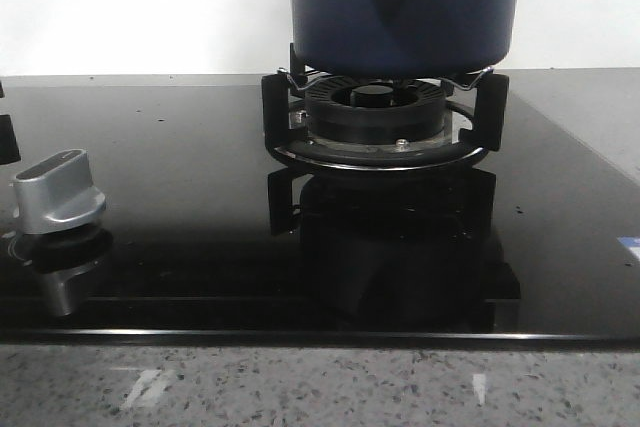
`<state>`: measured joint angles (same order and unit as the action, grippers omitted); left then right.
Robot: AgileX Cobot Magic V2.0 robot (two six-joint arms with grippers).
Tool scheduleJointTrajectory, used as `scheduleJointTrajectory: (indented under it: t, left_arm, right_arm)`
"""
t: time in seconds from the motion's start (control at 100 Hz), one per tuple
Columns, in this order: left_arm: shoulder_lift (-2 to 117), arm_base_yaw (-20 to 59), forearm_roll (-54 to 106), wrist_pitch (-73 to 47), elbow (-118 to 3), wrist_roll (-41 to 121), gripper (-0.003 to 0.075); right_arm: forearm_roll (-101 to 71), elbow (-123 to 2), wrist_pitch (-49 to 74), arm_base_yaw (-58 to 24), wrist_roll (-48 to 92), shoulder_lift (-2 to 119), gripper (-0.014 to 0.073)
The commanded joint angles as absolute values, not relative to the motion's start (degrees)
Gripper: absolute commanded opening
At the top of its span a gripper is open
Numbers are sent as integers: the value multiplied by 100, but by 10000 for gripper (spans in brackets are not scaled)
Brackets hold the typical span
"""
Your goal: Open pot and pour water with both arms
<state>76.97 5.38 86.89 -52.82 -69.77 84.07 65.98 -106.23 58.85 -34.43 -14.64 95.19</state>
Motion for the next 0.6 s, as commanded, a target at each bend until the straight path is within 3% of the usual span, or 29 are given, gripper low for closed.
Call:
scheduleJointTrajectory:
  t: [0.0, 0.59]
  left_arm:
    - [7481, 528, 9280, -5309, -7138, 8392, 251]
    - [7481, 528, 9280, -5309, -7138, 8392, 251]
  right_arm:
    - [7417, -10777, 5629, -3553, -1514, 9288, -46]
    - [9085, -10777, 5267, -3856, -1523, 9278, -47]
